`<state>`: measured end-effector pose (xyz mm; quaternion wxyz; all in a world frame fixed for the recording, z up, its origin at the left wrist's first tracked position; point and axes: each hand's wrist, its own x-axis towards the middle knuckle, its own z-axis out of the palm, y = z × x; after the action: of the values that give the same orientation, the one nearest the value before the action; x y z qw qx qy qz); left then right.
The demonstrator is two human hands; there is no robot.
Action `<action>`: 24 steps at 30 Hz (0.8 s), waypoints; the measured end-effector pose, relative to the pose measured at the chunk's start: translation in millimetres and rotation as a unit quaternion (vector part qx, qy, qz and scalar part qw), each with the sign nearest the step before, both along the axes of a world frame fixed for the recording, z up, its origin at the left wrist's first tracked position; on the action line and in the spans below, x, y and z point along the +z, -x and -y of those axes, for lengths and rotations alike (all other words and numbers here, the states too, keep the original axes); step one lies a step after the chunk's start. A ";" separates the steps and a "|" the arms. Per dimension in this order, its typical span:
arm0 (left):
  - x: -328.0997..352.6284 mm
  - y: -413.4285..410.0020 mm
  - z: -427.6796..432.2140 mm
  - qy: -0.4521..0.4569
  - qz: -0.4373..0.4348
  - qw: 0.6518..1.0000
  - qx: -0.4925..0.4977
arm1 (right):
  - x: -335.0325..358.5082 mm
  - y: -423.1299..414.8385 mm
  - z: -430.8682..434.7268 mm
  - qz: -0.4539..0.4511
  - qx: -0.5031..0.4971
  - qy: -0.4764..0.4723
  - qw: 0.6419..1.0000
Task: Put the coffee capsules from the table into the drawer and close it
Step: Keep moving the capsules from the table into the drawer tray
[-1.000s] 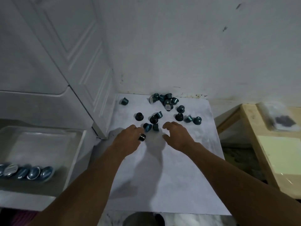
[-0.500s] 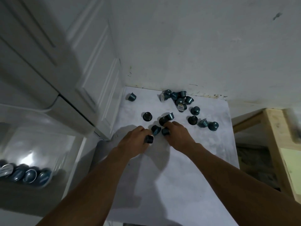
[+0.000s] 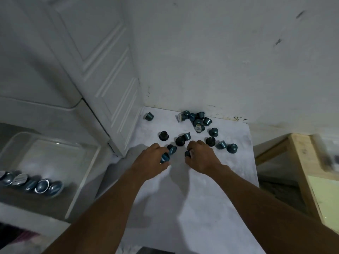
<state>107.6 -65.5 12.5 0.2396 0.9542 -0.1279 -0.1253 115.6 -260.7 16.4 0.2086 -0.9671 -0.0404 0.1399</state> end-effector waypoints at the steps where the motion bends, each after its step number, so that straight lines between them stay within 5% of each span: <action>1: 5.7 5.5 2.1 0.007 0.010 1.000 0.010 | 6.3 4.6 0.7 0.011 0.003 -0.005 1.000; 11: 75.8 97.9 -7.9 0.038 0.113 0.982 0.146 | 59.2 67.0 -30.1 0.118 0.084 -0.067 0.987; 24: 132.9 151.3 -150.8 0.023 0.215 0.942 0.255 | 117.1 104.3 -195.0 0.204 0.179 -0.148 0.951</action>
<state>-43.7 85.3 145.3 0.2518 0.9534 0.0681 0.1515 11.3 -65.6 133.5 0.3081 -0.9102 -0.2748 -0.0328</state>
